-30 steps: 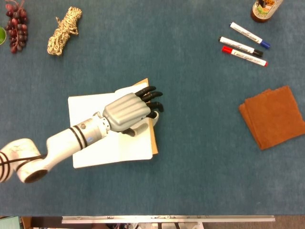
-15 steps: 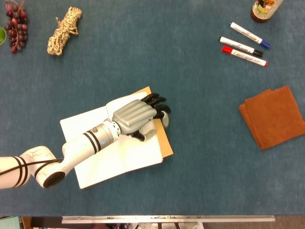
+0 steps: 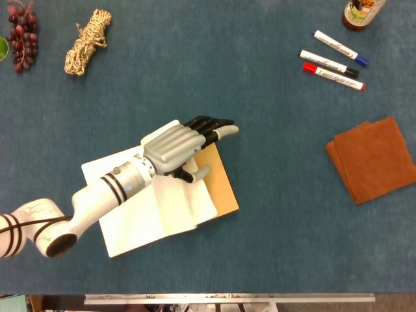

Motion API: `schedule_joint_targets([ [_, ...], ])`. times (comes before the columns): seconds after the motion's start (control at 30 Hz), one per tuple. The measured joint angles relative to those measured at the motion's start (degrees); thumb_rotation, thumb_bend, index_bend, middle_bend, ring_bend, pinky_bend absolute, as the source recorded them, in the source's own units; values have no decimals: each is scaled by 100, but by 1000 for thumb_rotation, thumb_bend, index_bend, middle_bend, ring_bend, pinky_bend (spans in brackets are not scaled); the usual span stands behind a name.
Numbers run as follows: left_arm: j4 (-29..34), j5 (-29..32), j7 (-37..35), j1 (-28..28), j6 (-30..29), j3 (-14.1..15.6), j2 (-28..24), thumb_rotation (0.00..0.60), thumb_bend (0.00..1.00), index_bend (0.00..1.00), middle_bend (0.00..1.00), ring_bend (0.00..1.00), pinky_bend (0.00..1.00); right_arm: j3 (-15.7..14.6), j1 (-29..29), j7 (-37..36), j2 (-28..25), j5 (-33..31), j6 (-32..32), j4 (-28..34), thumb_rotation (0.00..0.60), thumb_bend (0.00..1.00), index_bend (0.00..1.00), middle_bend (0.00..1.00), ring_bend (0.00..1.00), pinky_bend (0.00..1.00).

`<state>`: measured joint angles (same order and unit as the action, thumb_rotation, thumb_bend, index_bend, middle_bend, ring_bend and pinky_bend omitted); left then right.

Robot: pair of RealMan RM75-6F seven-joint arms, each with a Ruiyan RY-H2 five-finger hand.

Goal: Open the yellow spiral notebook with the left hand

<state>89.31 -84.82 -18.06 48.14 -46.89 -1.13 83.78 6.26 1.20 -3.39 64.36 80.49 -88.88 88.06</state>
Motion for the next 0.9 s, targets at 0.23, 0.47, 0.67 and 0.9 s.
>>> schedule_joint_targets([
  [0.23, -95, 178, -202, -292, -155, 90, 46, 600, 455, 0, 2, 0, 21, 1, -3, -58, 0, 26, 14, -38, 600, 245, 328, 282, 222, 307],
  [0.47, -308, 91, -43, -403, -356, 124, 116, 600, 455, 0, 3, 0, 21, 5, 14, -44, -20, 49, -21, -12, 600, 244, 327, 282, 223, 307],
  [0.67, -178, 25, 190, -552, -775, 34, -226, 600, 455, 0, 5, 0, 21, 22, 0, -44, -33, 48, -5, -13, 600, 244, 328, 282, 222, 307],
  [0.9, 189, 79, 468, -841, -1106, 8, -933, 600, 454, 0, 12, 0, 21, 38, -57, -12, -58, 70, 62, -2, 600, 245, 328, 282, 222, 307],
])
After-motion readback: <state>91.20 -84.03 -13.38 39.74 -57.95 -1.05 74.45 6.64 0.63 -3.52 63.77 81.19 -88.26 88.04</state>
